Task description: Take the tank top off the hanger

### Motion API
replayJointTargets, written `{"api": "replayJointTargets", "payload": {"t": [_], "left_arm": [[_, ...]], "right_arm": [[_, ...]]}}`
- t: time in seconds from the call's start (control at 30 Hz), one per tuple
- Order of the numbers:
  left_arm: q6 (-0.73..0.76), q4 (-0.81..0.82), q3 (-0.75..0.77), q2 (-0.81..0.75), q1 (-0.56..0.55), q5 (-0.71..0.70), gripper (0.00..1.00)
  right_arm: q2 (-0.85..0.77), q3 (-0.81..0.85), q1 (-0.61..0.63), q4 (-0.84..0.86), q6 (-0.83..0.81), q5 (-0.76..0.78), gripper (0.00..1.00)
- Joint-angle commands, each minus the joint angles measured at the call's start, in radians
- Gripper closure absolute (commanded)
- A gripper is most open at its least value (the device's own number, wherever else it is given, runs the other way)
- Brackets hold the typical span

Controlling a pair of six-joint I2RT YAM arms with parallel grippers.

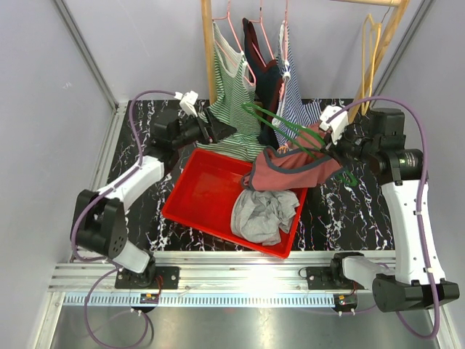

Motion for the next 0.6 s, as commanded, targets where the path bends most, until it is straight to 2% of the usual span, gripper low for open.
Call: {"api": "replayJointTargets", "payload": {"t": [0.0, 0.17, 0.23, 0.37, 0.57], "left_arm": [[0.199, -0.019, 0.050, -0.152, 0.003, -0.027, 0.12], [0.451, -0.122, 0.021, -0.307, 0.003, -0.101, 0.01], [0.575, -0.131, -0.030, -0.383, 0.004, -0.119, 0.01], [0.724, -0.077, -0.155, -0.481, 0.003, -0.100, 0.01], [0.910, -0.151, -0.160, -0.551, -0.026, -0.005, 0.01]], "right_arm": [[-0.003, 0.012, -0.007, 0.055, -0.008, 0.066, 1.00], [0.005, 0.018, -0.006, -0.018, -0.115, 0.057, 1.00], [0.014, 0.007, -0.006, -0.051, -0.144, 0.045, 1.00], [0.031, -0.029, -0.006, -0.132, -0.285, -0.027, 1.00], [0.038, -0.080, -0.006, -0.181, -0.409, -0.078, 1.00]]}}
